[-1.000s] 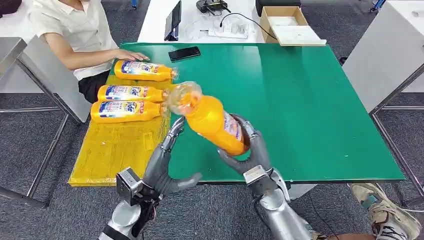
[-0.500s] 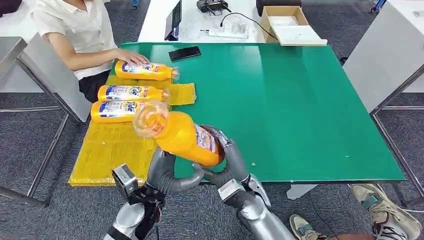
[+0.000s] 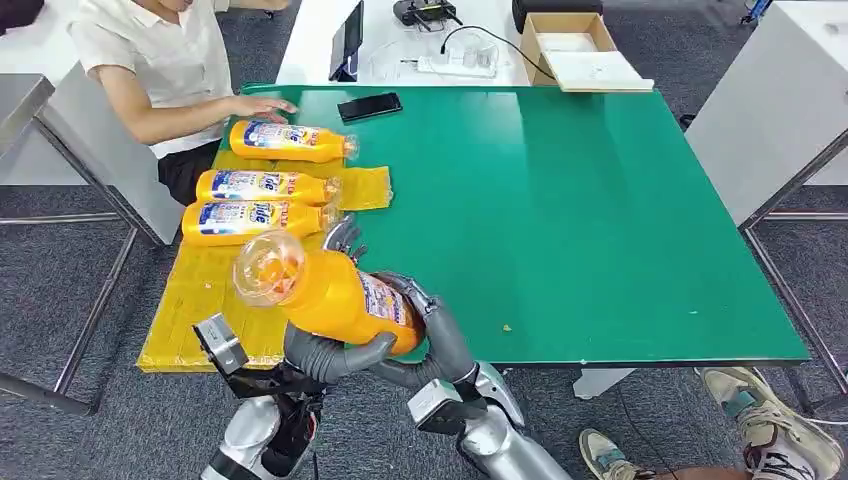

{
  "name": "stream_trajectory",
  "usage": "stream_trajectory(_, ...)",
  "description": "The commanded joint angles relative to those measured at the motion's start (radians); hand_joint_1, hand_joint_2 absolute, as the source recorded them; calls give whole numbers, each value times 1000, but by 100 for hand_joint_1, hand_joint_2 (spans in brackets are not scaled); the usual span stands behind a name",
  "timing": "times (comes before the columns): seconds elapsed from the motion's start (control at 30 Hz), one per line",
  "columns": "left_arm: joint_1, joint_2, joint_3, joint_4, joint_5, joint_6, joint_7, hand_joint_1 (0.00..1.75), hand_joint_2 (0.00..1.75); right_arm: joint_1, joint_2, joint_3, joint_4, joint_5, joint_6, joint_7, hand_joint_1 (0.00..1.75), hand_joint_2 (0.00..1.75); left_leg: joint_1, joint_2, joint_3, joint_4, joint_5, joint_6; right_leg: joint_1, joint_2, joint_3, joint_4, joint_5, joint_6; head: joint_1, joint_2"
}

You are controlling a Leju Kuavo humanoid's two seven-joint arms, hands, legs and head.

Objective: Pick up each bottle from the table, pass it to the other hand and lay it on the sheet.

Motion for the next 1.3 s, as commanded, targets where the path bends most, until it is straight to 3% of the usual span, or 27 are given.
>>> stream_trajectory(0.03,-30,-3,45,-24,60,-20,15,0,175,-20,-10,89,120,-2,-18,-31,175,175,2,2,5,0,-2,-2,2,0,5,-1,-2,-3,0,0)
stream_trajectory(0.07,-37,14,20,1,49,-42,23,175,175,-29,-12,98,135,-13,-23,-31,175,175,2,2,5,-1,-2,-2,2,0,5,-1,-2,-3,0,0)
stream_trajectory(0.2,-35,26,9,11,32,-56,17,175,175,-26,-11,86,132,-35,-19,-31,171,175,1,0,3,-1,-1,-2,2,-1,3,-1,-1,-2,0,0)
stream_trajectory(0.23,-33,38,1,17,34,-75,36,175,175,-20,-11,82,120,-52,6,-31,77,175,2,0,5,-1,-2,-2,2,-1,5,-1,-2,-2,0,0)
stream_trajectory(0.27,-34,57,-6,37,77,-132,81,175,175,-14,-18,82,110,-45,11,-31,0,0,1,0,4,-1,-1,-2,1,-2,4,-1,-1,-2,0,0)
stream_trajectory(0.33,-40,63,0,68,52,-131,79,175,175,-13,-19,72,108,-20,-29,-31,0,0,1,0,4,-2,-1,-2,1,-2,4,-2,-1,-2,0,0)
stream_trajectory(0.93,-40,63,0,68,52,-131,79,175,175,-13,-19,72,108,-20,-29,-31,0,0,0,1,2,-1,-1,-1,0,0,2,-1,-1,-1,0,0)
stream_trajectory(1.13,-66,69,21,106,47,-141,106,175,175,6,-36,32,38,1,-112,-31,0,0,1,0,4,-1,-1,-2,1,-1,4,-1,-2,-2,0,0)
stream_trajectory(1.2,-90,74,41,122,-3,-93,104,175,175,17,-53,19,1,6,-159,-31,0,0,1,0,4,-1,-2,-2,1,-1,4,-1,-2,-2,0,0)
stream_trajectory(1.3,-135,88,89,152,-188,93,103,175,175,56,-87,-6,-74,16,-245,-31,0,0,1,-1,3,-1,-1,-2,1,-3,3,-1,-2,-2,0,0)
